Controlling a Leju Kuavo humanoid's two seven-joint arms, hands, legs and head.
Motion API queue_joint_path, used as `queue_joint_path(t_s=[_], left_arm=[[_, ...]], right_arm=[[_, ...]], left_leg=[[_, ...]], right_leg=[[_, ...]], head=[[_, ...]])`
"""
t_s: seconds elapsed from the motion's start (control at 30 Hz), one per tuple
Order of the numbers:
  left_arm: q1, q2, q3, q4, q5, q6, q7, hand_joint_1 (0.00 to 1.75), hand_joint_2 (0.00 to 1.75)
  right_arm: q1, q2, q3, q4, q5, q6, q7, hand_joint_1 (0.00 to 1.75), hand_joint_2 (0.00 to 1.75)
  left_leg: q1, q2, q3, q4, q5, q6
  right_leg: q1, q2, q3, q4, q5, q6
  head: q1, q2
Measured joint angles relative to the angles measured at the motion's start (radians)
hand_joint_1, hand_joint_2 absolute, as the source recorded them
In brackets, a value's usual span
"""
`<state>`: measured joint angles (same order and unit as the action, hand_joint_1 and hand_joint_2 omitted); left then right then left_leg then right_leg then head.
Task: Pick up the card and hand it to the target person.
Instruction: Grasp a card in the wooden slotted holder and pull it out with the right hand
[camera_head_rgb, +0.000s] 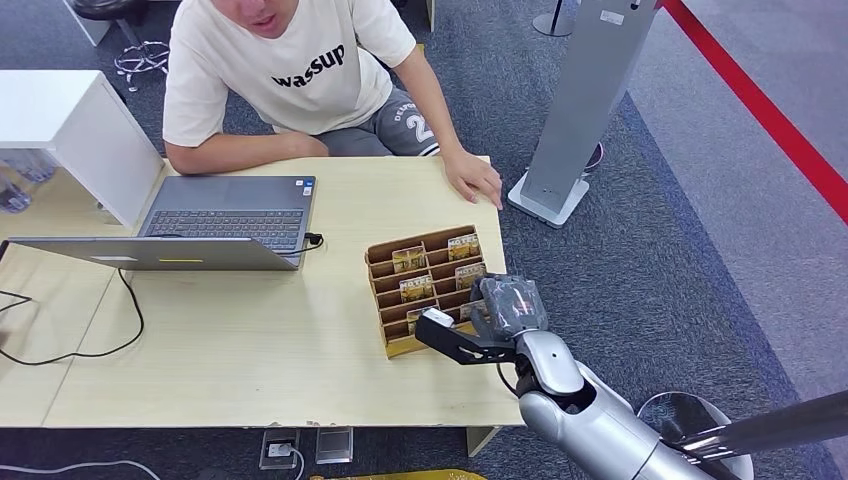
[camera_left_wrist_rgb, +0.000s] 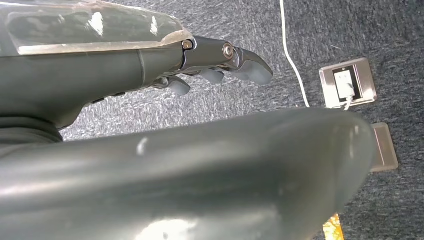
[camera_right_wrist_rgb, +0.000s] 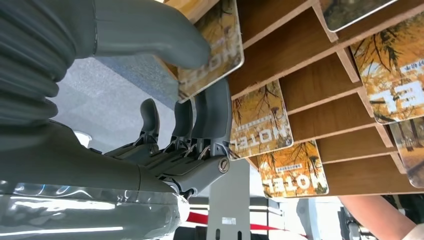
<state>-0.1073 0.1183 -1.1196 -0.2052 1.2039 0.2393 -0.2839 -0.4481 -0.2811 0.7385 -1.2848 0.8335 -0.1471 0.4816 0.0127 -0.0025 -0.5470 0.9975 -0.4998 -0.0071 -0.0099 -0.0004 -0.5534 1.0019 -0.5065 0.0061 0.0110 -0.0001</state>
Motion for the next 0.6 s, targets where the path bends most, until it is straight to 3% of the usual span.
queue_joint_path(t_s=[0.6], left_arm=[[0.000, 0.000, 0.000, 0.000, 0.002, 0.003, 0.003, 0.00, 0.00]], right_arm=[[0.004, 0.001, 0.002, 0.015, -0.002, 0.001, -0.001, 1.39, 1.75]], left_leg=[[0.000, 0.000, 0.001, 0.000, 0.000, 0.000]], right_leg=[[0.000, 0.000, 0.000, 0.000, 0.000, 0.000]], head=[[0.000, 0.000]])
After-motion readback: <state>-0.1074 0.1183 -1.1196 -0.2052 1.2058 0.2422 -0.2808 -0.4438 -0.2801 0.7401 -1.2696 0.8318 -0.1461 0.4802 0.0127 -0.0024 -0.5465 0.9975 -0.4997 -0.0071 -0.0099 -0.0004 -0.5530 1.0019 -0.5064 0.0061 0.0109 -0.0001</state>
